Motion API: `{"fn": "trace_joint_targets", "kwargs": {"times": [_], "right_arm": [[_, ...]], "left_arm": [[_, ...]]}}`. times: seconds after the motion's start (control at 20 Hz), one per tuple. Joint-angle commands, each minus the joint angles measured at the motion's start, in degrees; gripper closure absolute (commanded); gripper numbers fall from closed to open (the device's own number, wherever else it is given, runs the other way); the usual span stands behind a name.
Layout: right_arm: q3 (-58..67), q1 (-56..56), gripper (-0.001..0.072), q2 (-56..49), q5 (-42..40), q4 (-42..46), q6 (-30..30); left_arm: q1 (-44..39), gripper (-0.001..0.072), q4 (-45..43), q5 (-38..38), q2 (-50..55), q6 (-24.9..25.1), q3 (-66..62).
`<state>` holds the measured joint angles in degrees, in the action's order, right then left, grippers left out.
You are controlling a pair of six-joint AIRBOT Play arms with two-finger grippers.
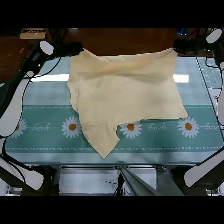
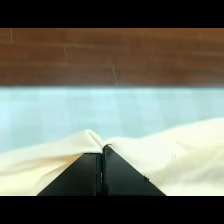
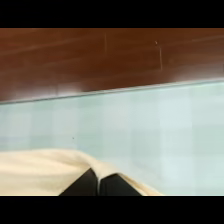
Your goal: Fold the shirts.
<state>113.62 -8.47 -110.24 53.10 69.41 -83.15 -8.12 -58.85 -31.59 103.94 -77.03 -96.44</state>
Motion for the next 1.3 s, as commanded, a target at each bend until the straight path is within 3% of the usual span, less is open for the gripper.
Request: {"fn": "trace_joint_targets", "kwargs": {"times": [0.0, 0.25, 0.5, 0.7, 1.25], "right_arm": [[0.07, -0.07, 0.0684, 0.22, 6.23, 1.99, -0.04], [0.07, -2.93, 0.0684, 6.4, 9.49, 6.56, -1.2], [0.04, -5.75, 0.0684, 8.59, 24.55, 6.82, -2.78], [0.04, -3.89, 0.0684, 5.01, 28.13, 6.23, -2.75], [0.04, -3.15, 0.0683, 0.46, 25.7, 6.16, -2.1]], "left_arm": [[0.33, 0.0689, -0.55, -9.14, 0.76, 1.57, -0.15], [4.98, 0.0689, -0.72, -31.76, -0.63, 1.46, -7.82], [6.12, 0.069, -0.72, -47.91, -0.9, -3.23, -11.06], [3.39, 0.069, -0.72, -48.04, 2.43, -4.31, -11.06], [2.89, 0.0689, -0.72, -47.01, 8.28, -4.46, -11.08]]}}
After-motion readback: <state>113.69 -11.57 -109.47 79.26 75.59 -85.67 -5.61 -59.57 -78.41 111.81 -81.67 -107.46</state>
